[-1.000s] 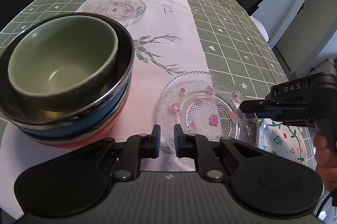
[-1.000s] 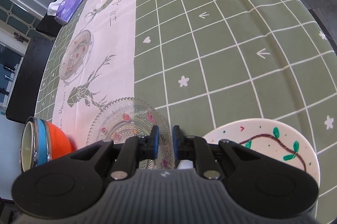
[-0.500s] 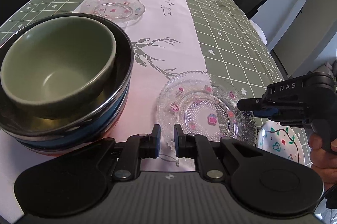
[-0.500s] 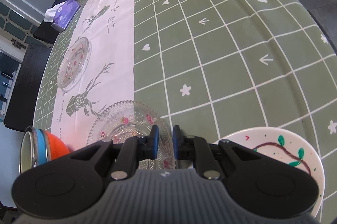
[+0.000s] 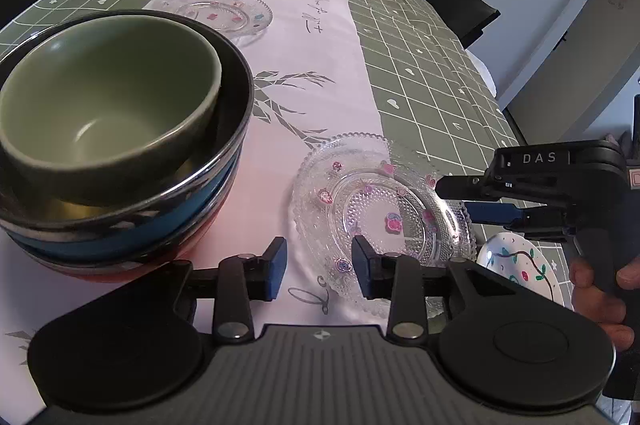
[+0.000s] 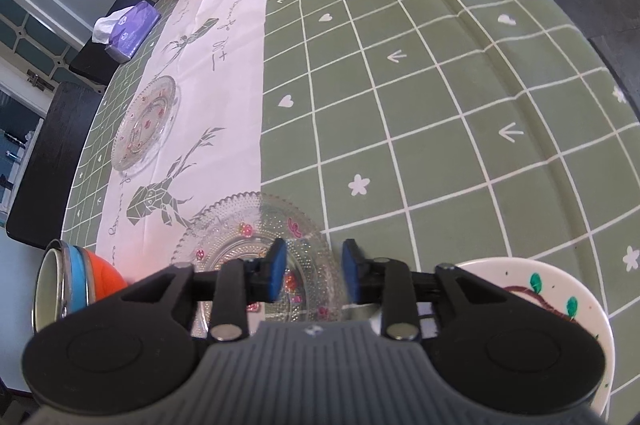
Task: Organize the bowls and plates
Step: 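Open the right tool and withdraw from the glass plate, then move the right tool to the white 'Fruity' plate and close on its rim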
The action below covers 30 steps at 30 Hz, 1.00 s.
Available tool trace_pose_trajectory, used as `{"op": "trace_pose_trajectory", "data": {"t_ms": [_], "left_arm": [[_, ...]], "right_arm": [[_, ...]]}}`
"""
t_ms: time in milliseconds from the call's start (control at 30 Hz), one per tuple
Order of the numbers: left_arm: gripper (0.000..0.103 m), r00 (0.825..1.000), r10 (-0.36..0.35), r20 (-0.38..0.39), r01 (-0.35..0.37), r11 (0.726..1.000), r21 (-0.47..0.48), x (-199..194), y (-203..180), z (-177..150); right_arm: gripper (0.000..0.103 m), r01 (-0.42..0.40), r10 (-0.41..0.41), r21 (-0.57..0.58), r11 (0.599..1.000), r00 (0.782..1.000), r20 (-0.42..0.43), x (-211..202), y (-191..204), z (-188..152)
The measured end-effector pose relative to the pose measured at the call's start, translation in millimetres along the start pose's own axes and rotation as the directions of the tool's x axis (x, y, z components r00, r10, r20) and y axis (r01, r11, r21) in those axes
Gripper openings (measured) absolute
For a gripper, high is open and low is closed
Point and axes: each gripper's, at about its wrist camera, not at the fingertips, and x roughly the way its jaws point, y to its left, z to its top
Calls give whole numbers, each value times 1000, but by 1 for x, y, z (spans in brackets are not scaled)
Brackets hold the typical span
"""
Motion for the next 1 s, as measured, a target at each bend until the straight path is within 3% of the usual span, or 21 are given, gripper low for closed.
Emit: {"op": "trace_pose_trajectory", "data": {"t_ms": [100,300,667,1000], "left_arm": [[61,1000,-2,12,2,1000,1,-5,0,-4],[69,999,-1,47,0,1000,25,-20,-2,-9],[70,993,-67,92,60,995,74,-46,-9,-17],[70,977,-169,129,144,973,179,-62,-19,-31]], "right_arm": [[46,23,-21,-43,999,999,28,-4,6,-1],[53,49,-39,-118,992,996,84,-17,15,-9],[58,143,-72,-274,951,964,257,-59,37,-49],[58,168,-78,-212,963,924,375,-93,20,-105]]}}
